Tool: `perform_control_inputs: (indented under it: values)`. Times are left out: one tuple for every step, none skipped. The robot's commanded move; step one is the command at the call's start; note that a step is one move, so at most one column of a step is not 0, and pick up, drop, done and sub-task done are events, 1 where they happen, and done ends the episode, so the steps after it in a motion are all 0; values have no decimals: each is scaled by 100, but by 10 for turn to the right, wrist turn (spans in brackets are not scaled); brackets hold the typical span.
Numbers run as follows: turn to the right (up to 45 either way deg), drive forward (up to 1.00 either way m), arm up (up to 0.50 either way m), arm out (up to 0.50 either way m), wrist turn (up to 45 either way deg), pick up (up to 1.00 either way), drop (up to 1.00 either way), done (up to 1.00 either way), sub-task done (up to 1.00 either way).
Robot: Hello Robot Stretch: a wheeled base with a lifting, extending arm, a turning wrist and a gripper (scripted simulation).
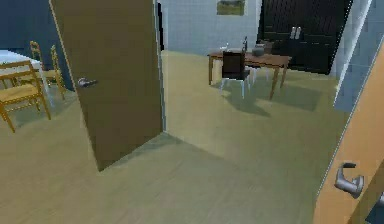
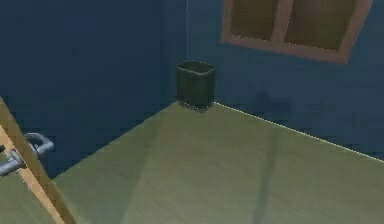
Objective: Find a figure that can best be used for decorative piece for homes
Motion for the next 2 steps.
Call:
perform_control_inputs:
  values:
    - [0,100,0,0,0,0,0,0,0]
    - [0,100,0,0,0,0,0,0,0]
